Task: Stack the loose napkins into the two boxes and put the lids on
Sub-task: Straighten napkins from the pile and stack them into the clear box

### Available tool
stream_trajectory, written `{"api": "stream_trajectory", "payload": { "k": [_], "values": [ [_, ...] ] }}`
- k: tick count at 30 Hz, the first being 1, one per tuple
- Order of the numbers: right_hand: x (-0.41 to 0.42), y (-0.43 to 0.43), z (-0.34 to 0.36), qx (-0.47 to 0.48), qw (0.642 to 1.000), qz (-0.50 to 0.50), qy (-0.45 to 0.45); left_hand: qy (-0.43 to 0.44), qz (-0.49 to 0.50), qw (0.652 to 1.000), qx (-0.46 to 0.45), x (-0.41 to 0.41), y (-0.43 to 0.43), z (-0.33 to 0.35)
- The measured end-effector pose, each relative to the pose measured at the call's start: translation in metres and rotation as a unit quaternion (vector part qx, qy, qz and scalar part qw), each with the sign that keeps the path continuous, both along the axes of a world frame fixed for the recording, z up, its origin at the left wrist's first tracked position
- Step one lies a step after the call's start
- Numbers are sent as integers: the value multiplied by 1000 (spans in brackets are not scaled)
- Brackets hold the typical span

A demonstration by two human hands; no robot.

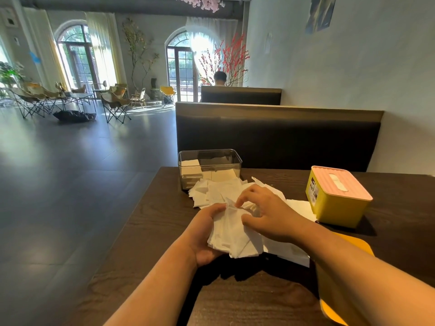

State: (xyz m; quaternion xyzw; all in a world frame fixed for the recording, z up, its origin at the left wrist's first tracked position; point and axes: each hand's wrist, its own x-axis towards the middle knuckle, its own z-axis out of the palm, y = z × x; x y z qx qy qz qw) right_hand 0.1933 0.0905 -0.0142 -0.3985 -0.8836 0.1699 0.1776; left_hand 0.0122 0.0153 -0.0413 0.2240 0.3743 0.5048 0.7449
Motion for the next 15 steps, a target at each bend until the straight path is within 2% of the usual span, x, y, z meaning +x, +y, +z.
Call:
{"api": "stream_trajectory", "payload": {
  "k": [3, 15],
  "values": [
    [-1, -1, 4, -8, 1000, -2, 3, 2, 2, 1000, -5, -1, 1, -1],
    [0, 1, 6, -62, 991, -54, 107, -7, -2, 1000, 1, -1, -2, 5]
  ]
}}
